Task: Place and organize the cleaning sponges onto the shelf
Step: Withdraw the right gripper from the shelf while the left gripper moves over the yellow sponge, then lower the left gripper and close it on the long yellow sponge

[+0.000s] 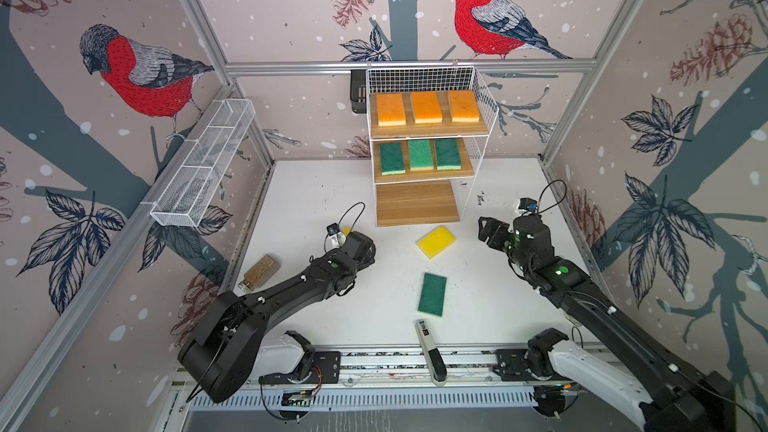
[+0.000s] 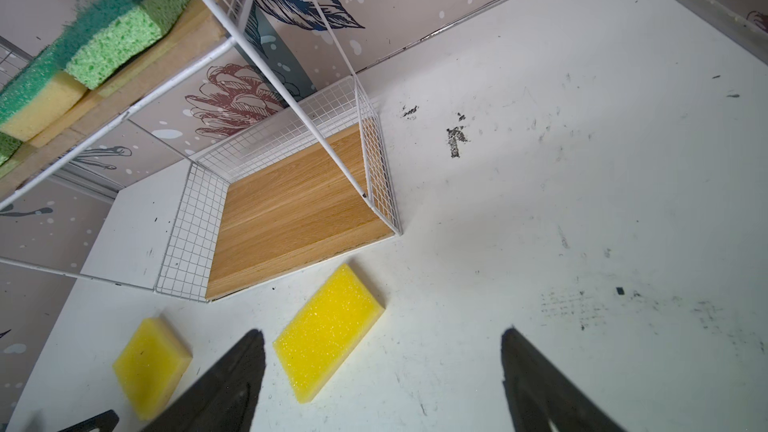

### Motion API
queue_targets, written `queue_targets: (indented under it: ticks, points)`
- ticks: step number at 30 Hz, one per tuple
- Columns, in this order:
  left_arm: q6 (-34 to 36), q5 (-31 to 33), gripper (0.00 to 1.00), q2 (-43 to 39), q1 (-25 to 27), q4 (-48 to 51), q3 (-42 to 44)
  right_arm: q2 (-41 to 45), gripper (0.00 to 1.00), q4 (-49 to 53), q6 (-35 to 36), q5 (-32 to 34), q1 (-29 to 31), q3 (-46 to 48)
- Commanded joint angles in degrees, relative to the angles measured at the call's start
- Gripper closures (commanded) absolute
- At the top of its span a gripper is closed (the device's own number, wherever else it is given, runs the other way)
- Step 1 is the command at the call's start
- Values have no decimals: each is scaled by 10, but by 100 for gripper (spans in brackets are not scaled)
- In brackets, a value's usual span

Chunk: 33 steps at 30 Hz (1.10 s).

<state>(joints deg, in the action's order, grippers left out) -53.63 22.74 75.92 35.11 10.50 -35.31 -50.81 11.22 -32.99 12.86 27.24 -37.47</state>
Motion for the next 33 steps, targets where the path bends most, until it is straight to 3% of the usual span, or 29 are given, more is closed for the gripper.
queue_targets:
  ticks: [1, 12, 17, 33]
  points:
    - [-34, 27, 9, 37, 0, -6, -27, 6, 10, 0, 3, -15, -6, 2]
    - [-55, 52, 7, 155, 2, 36, -122, 21, 7, 7, 10, -28, -29, 8]
    - [-81, 71, 7, 177, 3, 86, -148, 24, 6, 5, 14, -34, -39, 12]
    - [-94, 72, 6, 242, 4, 88, -194, 40, 4, -3, 24, -53, -65, 20]
